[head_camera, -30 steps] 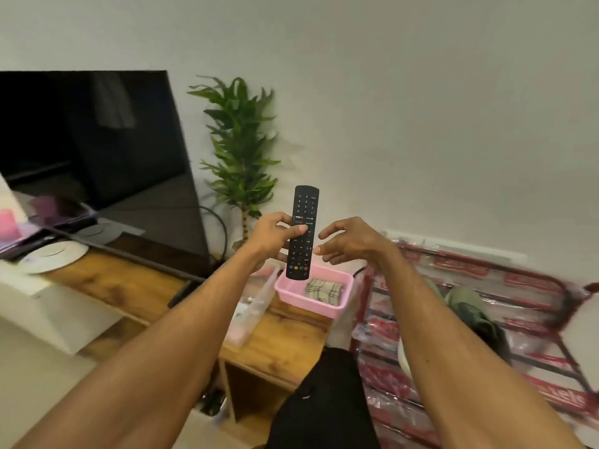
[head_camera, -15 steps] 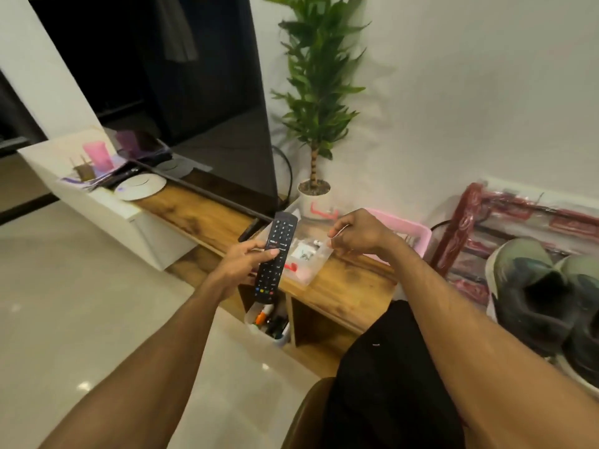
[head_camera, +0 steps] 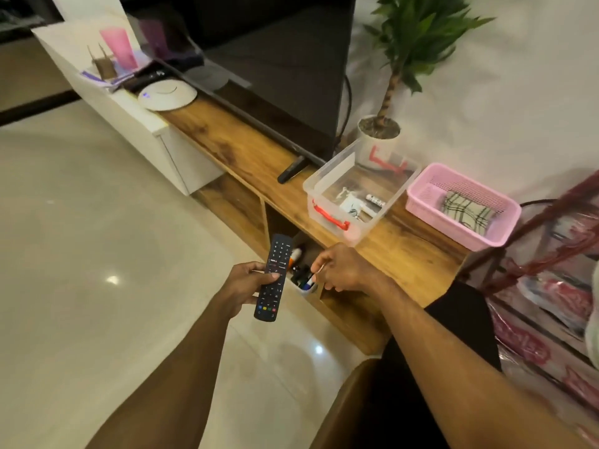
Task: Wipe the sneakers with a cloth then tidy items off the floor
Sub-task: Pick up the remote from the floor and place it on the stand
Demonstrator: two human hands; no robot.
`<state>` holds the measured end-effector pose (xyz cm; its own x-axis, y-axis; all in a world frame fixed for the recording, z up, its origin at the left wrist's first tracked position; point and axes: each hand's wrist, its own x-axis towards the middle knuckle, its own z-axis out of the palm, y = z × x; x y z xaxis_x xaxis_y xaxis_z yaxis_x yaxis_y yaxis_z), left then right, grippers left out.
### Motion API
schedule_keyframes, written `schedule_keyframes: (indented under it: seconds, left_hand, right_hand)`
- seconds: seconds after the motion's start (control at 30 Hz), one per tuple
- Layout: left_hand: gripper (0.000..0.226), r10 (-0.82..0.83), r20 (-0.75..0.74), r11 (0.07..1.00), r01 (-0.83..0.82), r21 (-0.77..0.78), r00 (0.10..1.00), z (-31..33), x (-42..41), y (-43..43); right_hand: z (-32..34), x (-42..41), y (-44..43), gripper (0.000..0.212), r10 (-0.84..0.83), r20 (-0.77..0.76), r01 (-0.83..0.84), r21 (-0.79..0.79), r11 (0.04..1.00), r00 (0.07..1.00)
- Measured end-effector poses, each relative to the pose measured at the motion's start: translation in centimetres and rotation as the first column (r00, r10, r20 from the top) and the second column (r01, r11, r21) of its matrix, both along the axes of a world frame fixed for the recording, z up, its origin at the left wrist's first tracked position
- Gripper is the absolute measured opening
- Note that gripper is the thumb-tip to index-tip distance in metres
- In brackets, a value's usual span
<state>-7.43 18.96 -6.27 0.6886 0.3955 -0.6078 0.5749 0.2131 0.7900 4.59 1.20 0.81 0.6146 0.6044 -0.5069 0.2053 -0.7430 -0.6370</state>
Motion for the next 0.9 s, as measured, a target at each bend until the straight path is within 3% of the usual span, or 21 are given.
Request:
schedule_keyframes:
  seconds: [0.27,0.63,0.9]
  left_hand:
    - [0.035,0.045,-0.112,0.998,-0.05,-0.041,0.993,-7.4,2.4,1.1]
    - [0.045,-0.052,-0.135,0.997,0.059,0.048,0.989,-15.9,10.4,1.6]
    - [0.043,-0.092,-0.17,0.979,0.12,0.166,0.981,-20.2,14.7,-0.2]
  right_hand:
    - [-9.6,-1.2,1.9,0.018,0.081,-0.011,-0.081,-0.169,0.982,0.997]
    - [-15.0,0.7,3.5,0.038,-0.166,-0.074,0.147,-0.208,0.967,0.983]
    - [-16.9,1.4,4.6,0.059,-0.217,-0.087,0.193,-0.22,0.956,0.972]
